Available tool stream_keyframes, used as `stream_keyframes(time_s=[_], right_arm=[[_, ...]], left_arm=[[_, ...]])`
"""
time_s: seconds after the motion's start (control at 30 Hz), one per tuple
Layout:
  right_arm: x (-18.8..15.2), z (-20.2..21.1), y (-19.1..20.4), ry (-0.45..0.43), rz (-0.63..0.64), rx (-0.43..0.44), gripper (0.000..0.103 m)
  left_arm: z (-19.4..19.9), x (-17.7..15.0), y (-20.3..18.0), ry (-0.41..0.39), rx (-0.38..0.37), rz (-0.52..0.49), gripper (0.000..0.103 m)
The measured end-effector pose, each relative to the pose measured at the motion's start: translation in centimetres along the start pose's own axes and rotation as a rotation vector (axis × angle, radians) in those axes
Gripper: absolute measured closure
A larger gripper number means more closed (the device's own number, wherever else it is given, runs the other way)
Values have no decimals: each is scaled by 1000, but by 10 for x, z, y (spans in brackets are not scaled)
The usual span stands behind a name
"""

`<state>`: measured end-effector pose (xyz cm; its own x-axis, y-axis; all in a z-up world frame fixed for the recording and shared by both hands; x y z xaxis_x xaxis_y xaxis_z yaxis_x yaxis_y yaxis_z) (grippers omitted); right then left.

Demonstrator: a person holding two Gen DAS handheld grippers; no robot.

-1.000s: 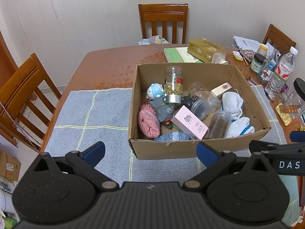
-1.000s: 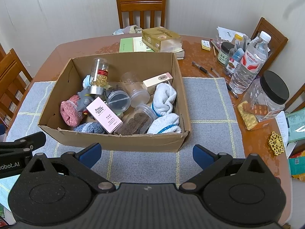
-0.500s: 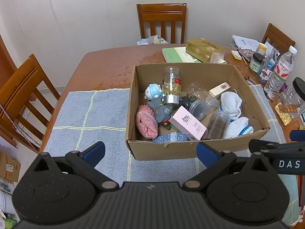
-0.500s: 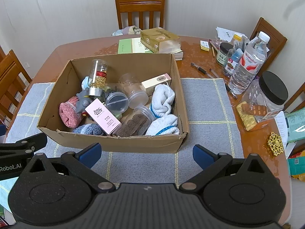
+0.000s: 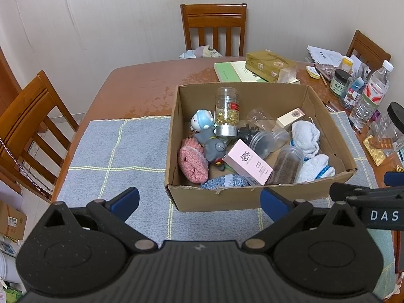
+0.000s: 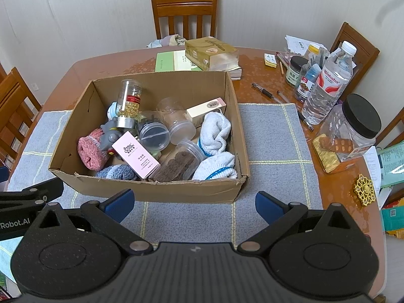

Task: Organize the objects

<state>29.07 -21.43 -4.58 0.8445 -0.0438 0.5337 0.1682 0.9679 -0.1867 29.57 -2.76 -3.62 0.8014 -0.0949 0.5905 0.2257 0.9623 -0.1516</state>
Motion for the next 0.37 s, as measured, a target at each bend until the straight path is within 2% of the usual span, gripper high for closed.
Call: stream_keyframes(time_s=[0.37], right_arm=[[-1,0,-1,1,-1,-2,0]], left_arm=[[-1,-3,0,7,2,1,1]])
Point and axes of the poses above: each gripper's, at about its wrist camera, not at the fingertips, and z roughly against the way its jaws point, y to its left, x to its top, the point moved 9 cm from there along -z, roughly the way its jaws point, and after that the axes turned 15 degrees about -x, right-handed, at the moved point
